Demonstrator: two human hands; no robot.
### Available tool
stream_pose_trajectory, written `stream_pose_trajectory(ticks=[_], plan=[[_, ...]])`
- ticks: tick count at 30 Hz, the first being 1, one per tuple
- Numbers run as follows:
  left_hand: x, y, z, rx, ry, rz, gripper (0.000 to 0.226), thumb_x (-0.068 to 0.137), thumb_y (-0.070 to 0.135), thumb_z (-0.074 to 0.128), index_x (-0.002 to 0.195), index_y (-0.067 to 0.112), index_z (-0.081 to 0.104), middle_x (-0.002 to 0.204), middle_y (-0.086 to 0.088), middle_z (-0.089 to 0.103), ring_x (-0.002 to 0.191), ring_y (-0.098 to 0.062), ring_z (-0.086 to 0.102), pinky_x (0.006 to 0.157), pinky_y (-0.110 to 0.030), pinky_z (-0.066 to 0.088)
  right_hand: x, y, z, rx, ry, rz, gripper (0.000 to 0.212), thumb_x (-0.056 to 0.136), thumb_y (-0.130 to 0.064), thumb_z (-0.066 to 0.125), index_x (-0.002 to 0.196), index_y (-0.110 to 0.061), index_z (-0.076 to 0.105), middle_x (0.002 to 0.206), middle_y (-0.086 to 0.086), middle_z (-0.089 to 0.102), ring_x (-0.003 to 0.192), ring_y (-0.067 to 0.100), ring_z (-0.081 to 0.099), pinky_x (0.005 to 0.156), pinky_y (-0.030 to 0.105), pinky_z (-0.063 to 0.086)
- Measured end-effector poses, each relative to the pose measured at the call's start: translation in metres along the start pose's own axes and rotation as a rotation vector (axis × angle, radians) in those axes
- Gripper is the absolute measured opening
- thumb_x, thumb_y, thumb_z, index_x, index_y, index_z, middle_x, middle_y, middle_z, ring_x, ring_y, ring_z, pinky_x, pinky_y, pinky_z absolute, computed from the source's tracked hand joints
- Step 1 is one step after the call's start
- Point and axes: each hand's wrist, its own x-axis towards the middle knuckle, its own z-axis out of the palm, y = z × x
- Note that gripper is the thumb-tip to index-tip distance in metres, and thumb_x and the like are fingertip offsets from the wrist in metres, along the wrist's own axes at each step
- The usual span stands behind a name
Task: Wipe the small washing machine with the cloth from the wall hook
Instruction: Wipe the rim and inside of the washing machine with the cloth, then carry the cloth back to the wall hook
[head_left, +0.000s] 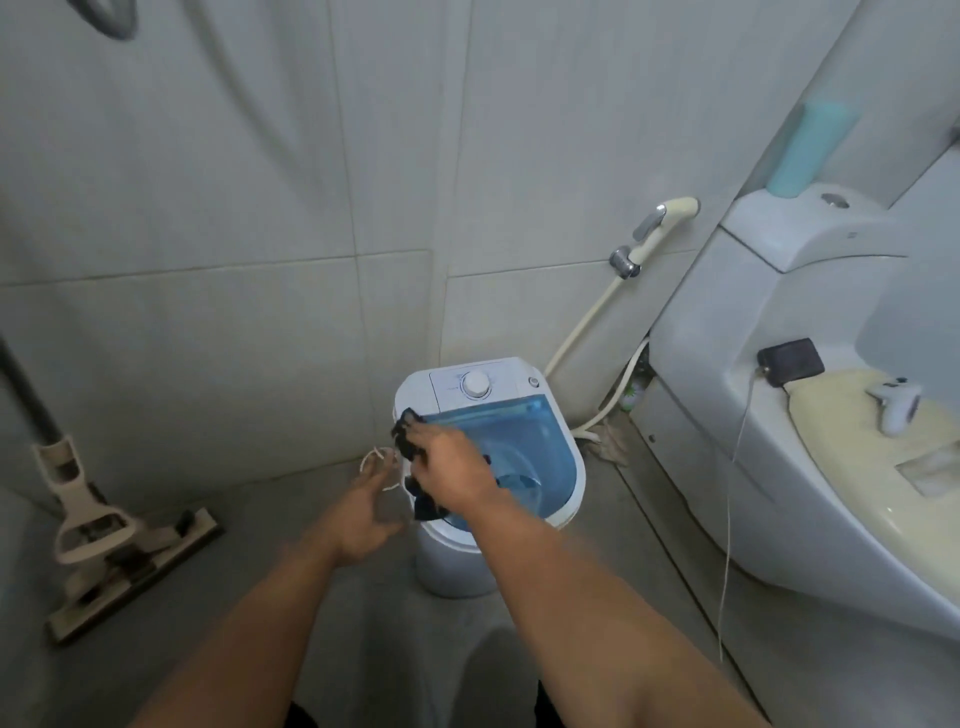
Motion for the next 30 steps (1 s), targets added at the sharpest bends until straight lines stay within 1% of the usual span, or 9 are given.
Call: stream_pose_trajectory(ticks=[3, 5, 8, 11, 14, 16, 20, 24, 30], plan=[[-0.027, 0.032, -0.038, -0.504, 0.213, -0.311, 0.038, 0.106, 0.029, 0.062, 0.137, 0.007, 0.066, 0.153, -0.021, 0.056, 0.132, -0.03, 0.061, 0.099, -0.027, 0.045, -0.008, -0.044, -0.022, 0.309, 0.006, 0.135, 0.033, 0.079, -0.014, 0.064, 0.11, -0.019, 0.076, 0.103, 0.004, 0.077, 0.092, 0.018, 0.071, 0.081, 0.029, 0.056], [-0.045, 0.054, -0.074, -0.887, 0.237, -0.501, 0.034, 0.106, 0.045, 0.057, 0.108, 0.018, 0.076, 0.131, -0.021, 0.072, 0.103, -0.03, 0.071, 0.086, -0.037, 0.057, -0.01, -0.08, -0.051, 0.453, 0.008, 0.168, 0.038, 0.08, -0.015, 0.07, 0.117, -0.021, 0.076, 0.107, -0.001, 0.078, 0.093, 0.005, 0.071, 0.085, 0.021, 0.055], [-0.08, 0.089, -0.133, -1.127, 0.23, -0.536, 0.044, 0.101, 0.052, 0.059, 0.115, 0.014, 0.077, 0.12, -0.017, 0.077, 0.105, -0.033, 0.072, 0.09, -0.046, 0.057, -0.008, -0.142, -0.098, 0.606, -0.049, 0.172, 0.034, 0.084, -0.025, 0.075, 0.117, -0.023, 0.075, 0.108, -0.009, 0.077, 0.096, -0.006, 0.069, 0.089, 0.013, 0.052], [-0.118, 0.116, -0.192, -1.13, 0.301, -0.566, 0.071, 0.073, 0.066, 0.084, 0.111, 0.007, 0.081, 0.108, -0.016, 0.081, 0.104, -0.035, 0.077, 0.103, -0.052, 0.057, -0.005, -0.207, -0.146, 0.688, -0.058, 0.216, 0.034, 0.086, -0.043, 0.069, 0.115, -0.026, 0.076, 0.107, -0.013, 0.077, 0.098, -0.006, 0.07, 0.093, 0.021, 0.055], [-0.152, 0.113, -0.238, -1.137, 0.334, -0.565, 0.084, 0.055, 0.074, 0.09, 0.11, 0.011, 0.083, 0.11, -0.017, 0.081, 0.104, -0.036, 0.078, 0.104, -0.056, 0.056, 0.004, -0.266, -0.194, 0.756, -0.081, 0.254, 0.025, 0.087, -0.02, 0.074, 0.112, -0.018, 0.078, 0.106, -0.007, 0.077, 0.096, -0.001, 0.071, 0.091, 0.017, 0.053], [-0.18, 0.122, -0.274, -1.123, 0.351, -0.58, 0.08, 0.059, 0.071, 0.092, 0.11, 0.01, 0.082, 0.111, -0.02, 0.08, 0.105, -0.04, 0.077, 0.105, -0.06, 0.055, 0.014, -0.302, -0.226, 0.749, -0.085, 0.26, 0.022, 0.087, -0.009, 0.073, 0.107, -0.015, 0.079, 0.098, -0.008, 0.077, 0.091, -0.001, 0.07, 0.087, 0.012, 0.051], [-0.242, 0.162, -0.355, -1.037, 0.472, -0.537, 0.032, 0.09, 0.036, 0.08, 0.108, 0.01, 0.082, 0.106, -0.018, 0.081, 0.103, -0.038, 0.078, 0.104, -0.059, 0.056, 0.037, -0.37, -0.282, 0.701, -0.087, 0.196, 0.025, 0.087, -0.001, 0.066, 0.1, -0.019, 0.077, 0.089, -0.018, 0.071, 0.08, -0.014, 0.064, 0.079, 0.002, 0.043], [-0.29, 0.202, -0.436, -0.829, 0.484, -0.438, 0.014, 0.099, 0.016, 0.068, 0.102, 0.009, 0.079, 0.102, -0.017, 0.08, 0.082, -0.024, 0.077, 0.076, -0.029, 0.063, 0.061, -0.43, -0.331, 0.586, -0.131, -0.007, 0.036, 0.09, 0.002, 0.058, 0.114, -0.021, 0.072, 0.113, -0.01, 0.071, 0.105, 0.0, 0.062, 0.089, 0.003, 0.039], [-0.319, 0.23, -0.542, -0.54, 0.604, -0.31, 0.023, 0.1, 0.007, 0.059, 0.083, 0.015, 0.074, 0.082, -0.008, 0.077, 0.081, -0.027, 0.071, 0.075, -0.034, 0.051, 0.109, -0.517, -0.386, 0.475, -0.24, -0.22, 0.033, 0.092, -0.006, 0.054, 0.105, -0.028, 0.075, 0.107, -0.013, 0.071, 0.1, 0.004, 0.063, 0.081, 0.007, 0.044]])
